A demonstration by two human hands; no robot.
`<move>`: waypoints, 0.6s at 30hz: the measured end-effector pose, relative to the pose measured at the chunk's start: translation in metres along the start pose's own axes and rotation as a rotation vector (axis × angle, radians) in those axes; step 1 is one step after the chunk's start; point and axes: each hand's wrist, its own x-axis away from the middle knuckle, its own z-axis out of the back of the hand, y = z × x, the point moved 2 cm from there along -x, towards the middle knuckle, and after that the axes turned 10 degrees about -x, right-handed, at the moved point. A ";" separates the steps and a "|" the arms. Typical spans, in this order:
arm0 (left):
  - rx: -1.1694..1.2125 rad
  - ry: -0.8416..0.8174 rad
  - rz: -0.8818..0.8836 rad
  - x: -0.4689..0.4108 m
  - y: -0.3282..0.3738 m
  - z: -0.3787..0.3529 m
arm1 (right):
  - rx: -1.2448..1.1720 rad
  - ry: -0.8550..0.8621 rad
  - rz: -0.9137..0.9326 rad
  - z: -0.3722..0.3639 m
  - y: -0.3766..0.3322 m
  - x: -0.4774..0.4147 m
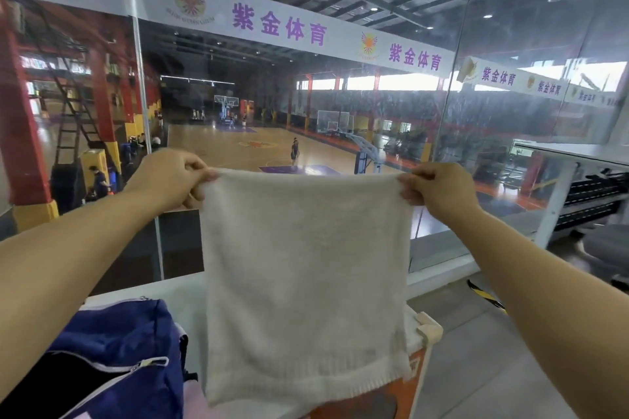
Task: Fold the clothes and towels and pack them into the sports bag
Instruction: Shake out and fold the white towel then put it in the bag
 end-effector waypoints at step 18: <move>0.293 -0.242 0.113 0.144 -0.049 -0.050 | -0.066 -0.288 -0.139 0.014 0.091 0.114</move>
